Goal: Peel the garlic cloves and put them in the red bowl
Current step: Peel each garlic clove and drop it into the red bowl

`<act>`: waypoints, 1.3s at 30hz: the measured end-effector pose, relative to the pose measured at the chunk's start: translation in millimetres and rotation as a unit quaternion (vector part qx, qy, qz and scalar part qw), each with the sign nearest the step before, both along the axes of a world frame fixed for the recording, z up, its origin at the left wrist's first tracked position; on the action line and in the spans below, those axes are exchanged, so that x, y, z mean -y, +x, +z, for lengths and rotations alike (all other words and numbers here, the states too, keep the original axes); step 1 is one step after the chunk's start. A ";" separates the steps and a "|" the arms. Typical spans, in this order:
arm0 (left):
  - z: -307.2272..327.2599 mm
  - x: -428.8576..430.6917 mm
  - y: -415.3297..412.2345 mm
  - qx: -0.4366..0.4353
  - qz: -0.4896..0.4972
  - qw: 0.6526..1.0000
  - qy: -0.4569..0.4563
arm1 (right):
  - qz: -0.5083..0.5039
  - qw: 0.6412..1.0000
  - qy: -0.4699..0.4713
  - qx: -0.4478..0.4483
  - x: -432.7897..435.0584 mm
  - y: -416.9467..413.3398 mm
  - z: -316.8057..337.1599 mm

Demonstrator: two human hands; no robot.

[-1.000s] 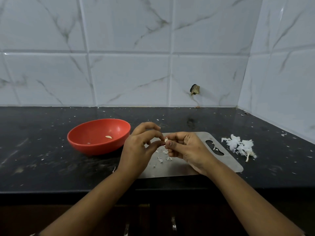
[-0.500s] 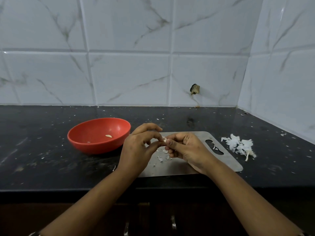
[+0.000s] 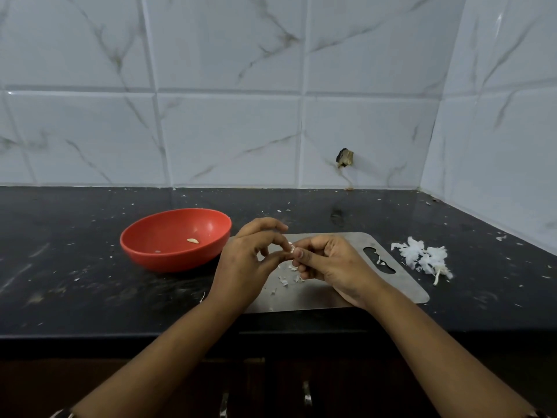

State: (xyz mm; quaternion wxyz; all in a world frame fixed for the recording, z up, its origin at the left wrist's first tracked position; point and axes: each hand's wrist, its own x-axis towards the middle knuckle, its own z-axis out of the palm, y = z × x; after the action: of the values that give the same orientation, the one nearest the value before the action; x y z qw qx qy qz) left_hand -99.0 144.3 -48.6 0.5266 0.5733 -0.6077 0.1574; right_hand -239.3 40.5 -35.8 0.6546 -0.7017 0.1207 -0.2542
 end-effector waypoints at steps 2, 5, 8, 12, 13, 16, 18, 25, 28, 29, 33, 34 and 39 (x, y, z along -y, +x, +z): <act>0.1 -0.5 -0.5 0.001 0.003 1.000 -0.002 | -0.002 1.000 -0.002 -0.002 -0.4 -0.4 0.5; 0.1 -0.9 -0.3 0.010 0.010 1.000 0.002 | -0.003 1.000 -0.007 -0.003 -1.2 -0.9 1.4; -0.4 -1.1 -0.1 0.012 0.022 1.000 0.010 | -0.005 1.000 -0.009 -0.004 -2.0 -1.3 1.1; 0.0 -1.5 -0.6 0.010 0.020 1.000 0.010 | -0.007 1.000 -0.016 -0.003 -0.9 -0.7 -0.1; 0.1 -1.5 -0.3 0.010 0.018 1.000 0.009 | -0.007 1.000 -0.017 -0.003 -0.5 -0.7 -0.5; 0.4 -1.7 0.5 0.005 0.015 1.000 0.010 | -0.008 1.000 -0.020 0.001 0.1 -0.8 -1.6; 0.7 -1.8 0.2 0.005 0.016 1.000 0.015 | -0.008 1.000 -0.026 -0.001 0.5 -0.8 -2.0; 0.8 -2.3 0.3 0.015 0.026 0.999 0.035 | -0.014 0.999 -0.047 -0.009 2.0 -0.7 -3.5; 1.4 -2.5 -0.4 0.020 0.028 0.999 0.040 | -0.024 0.998 -0.062 -0.012 2.3 -0.2 -3.7; 1.6 -2.5 -0.7 0.021 0.027 0.999 0.040 | -0.027 0.997 -0.064 -0.013 2.4 -0.1 -4.0; 0.8 -2.8 -0.6 0.011 0.027 0.999 0.031 | -0.030 0.998 -0.059 -0.014 4.1 1.0 -5.4; 0.6 -3.1 -0.7 0.006 0.027 0.999 0.029 | -0.031 0.998 -0.058 -0.014 4.5 1.3 -5.6; 1.3 -3.1 -1.9 0.004 0.026 0.999 0.029 | -0.020 0.998 -0.055 -0.007 4.3 0.3 -5.6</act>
State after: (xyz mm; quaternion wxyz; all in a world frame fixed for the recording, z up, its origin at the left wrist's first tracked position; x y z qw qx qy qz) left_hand -100.9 147.4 -47.3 0.5033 0.6032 -0.5990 0.1552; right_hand -239.0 36.1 -41.4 0.6090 -0.7357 0.1248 -0.2689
